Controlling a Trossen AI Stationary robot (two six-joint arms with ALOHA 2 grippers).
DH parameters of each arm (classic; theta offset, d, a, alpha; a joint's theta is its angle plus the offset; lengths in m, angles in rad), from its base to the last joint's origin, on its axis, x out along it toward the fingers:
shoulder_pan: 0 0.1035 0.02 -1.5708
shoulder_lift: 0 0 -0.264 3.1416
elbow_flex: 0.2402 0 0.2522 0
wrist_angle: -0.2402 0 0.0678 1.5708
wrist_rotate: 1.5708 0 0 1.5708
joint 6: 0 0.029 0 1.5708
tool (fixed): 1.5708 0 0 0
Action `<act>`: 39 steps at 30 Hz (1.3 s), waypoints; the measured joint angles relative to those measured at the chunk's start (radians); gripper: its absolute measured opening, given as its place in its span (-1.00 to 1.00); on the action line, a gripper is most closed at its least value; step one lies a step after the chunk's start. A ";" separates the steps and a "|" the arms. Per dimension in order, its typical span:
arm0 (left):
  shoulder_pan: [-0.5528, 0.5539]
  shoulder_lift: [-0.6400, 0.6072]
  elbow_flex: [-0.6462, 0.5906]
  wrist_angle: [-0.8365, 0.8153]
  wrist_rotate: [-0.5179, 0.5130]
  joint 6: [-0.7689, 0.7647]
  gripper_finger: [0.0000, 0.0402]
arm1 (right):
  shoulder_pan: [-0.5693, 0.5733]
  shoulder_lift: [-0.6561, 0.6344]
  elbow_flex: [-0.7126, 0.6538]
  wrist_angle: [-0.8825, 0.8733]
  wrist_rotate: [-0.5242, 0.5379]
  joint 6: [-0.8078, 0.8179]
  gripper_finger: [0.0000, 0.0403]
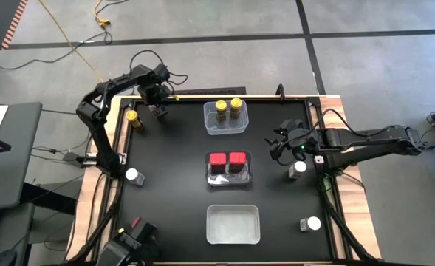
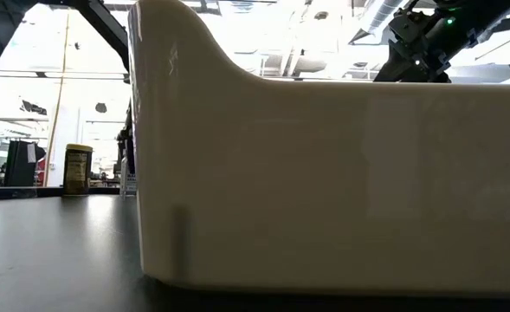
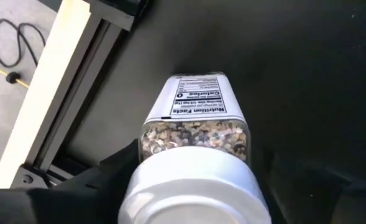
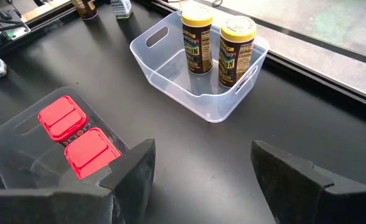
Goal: Sort spices by type
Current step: Put the top left white seasoning bottle into the gray bin
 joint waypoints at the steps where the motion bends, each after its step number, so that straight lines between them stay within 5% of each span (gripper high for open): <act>1: 0.000 0.000 0.000 -0.002 0.000 -0.006 0.45 | 0.000 0.000 0.000 0.000 0.000 0.004 0.44; 11: 0.000 0.000 0.001 -0.008 0.000 -0.037 -0.04 | 0.000 0.000 0.000 0.000 0.000 0.006 0.44; 24: -0.097 -0.079 0.000 -0.089 0.012 -0.161 -0.04 | 0.000 0.000 0.000 -0.023 -0.001 0.006 0.44; 31: -0.325 -0.276 0.000 -0.180 0.011 -0.338 -0.04 | 0.000 0.000 0.000 -0.091 -0.001 0.008 0.44; 39: -0.796 -0.431 0.001 -0.205 0.011 -0.788 -0.04 | 0.000 0.000 0.000 -0.139 -0.002 0.007 0.44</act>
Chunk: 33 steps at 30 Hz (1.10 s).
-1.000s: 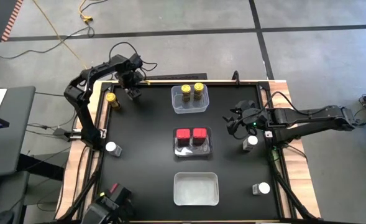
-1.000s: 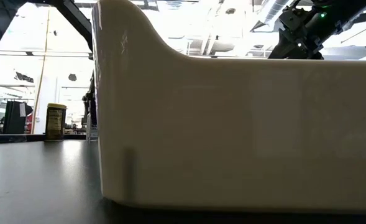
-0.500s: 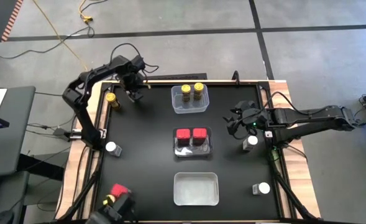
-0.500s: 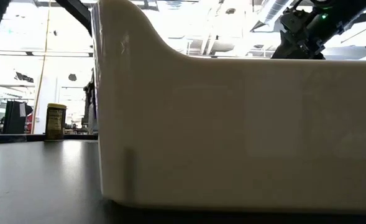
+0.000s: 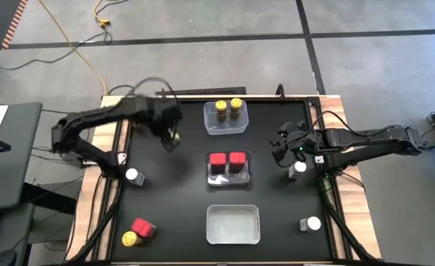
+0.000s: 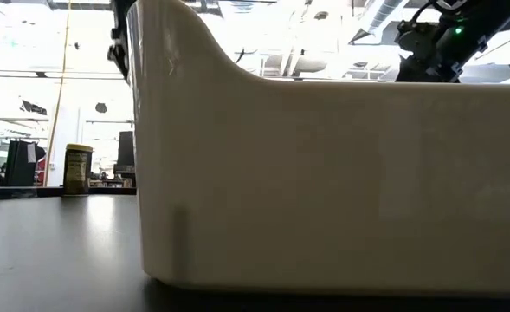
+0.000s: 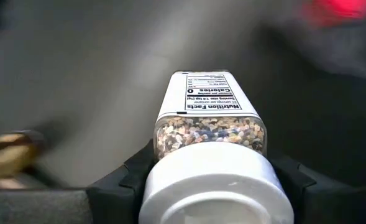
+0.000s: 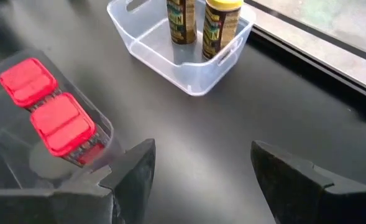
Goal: Sort spices by type
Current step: Put the top left white seasoning bottle into the gray bin
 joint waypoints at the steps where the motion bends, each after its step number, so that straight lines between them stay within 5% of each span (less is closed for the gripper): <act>1: -0.065 -0.001 0.004 0.010 0.000 -0.058 -0.04 | 0.000 0.000 0.000 -0.007 -0.001 0.000 0.44; 7: -0.382 0.097 0.134 0.023 -0.075 -0.330 -0.04 | 0.000 0.000 0.000 -0.062 -0.025 0.000 0.44; 13: -0.552 0.304 0.388 0.002 -0.097 -0.418 -0.04 | 0.001 0.000 0.000 -0.098 -0.026 0.000 0.44; 24: -0.647 0.631 0.810 -0.049 -0.089 -0.310 -0.04 | 0.001 0.000 0.000 -0.158 -0.078 0.000 0.44; 33: -0.660 0.821 0.954 -0.051 0.037 -0.265 -0.04 | 0.001 0.000 0.000 -0.192 -0.078 0.029 0.44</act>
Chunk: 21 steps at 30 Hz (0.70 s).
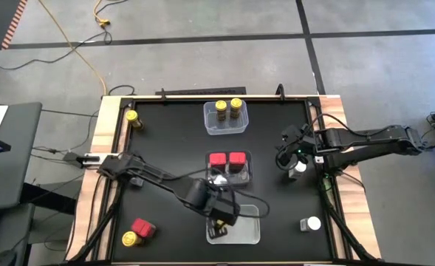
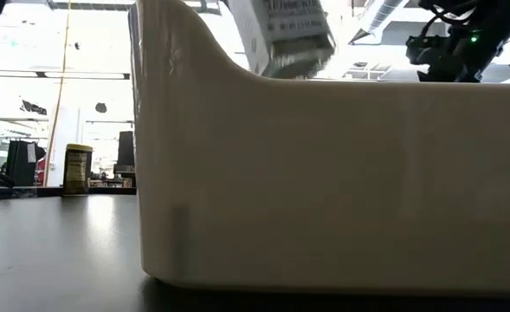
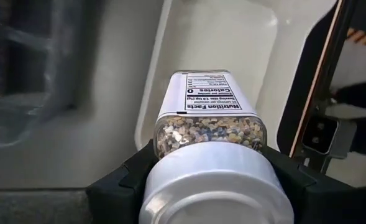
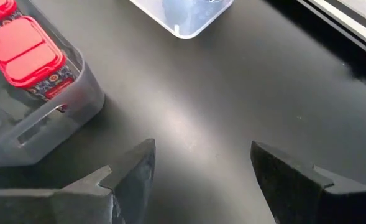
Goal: Sort spices by type
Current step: Put the top left white seasoning bottle into the gray bin
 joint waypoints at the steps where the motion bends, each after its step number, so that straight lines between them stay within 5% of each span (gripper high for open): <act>1: -0.003 0.012 0.002 0.002 0.013 0.000 -0.04 | 0.000 0.000 0.000 -0.007 0.000 0.000 0.44; 21: 0.006 0.135 0.005 -0.050 0.077 0.146 -0.04 | 0.000 0.000 0.000 -0.022 -0.001 -0.002 0.44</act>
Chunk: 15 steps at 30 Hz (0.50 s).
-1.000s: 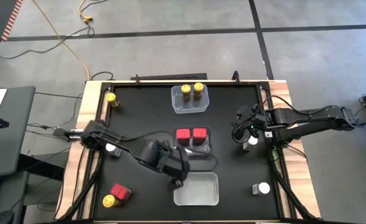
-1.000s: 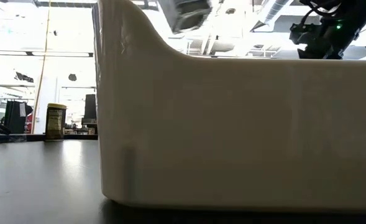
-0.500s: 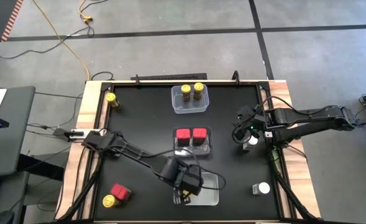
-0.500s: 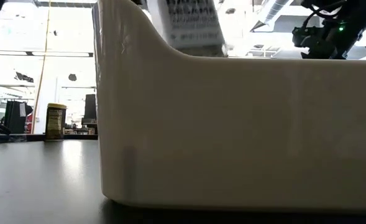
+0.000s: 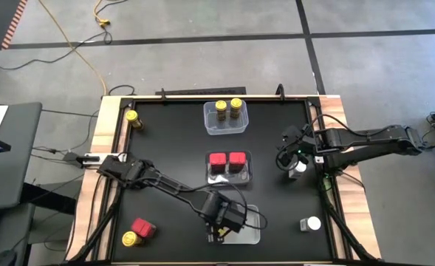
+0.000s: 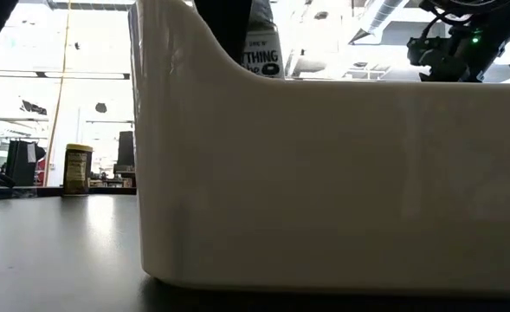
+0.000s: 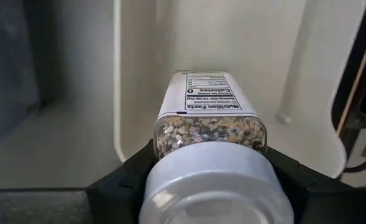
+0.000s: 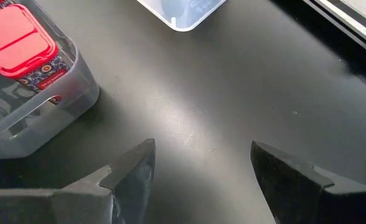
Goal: Sort spices by type
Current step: Put the top left white seasoning bottle into the gray bin
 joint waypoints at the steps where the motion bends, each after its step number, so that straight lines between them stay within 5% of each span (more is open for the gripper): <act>1: 0.005 0.000 0.000 0.000 -0.003 0.011 -0.04 | 0.000 0.000 0.000 0.000 0.000 0.000 0.44; 15: 0.020 0.032 -0.003 0.040 -0.013 0.059 -0.04 | 0.000 0.000 0.000 0.000 0.000 0.001 0.44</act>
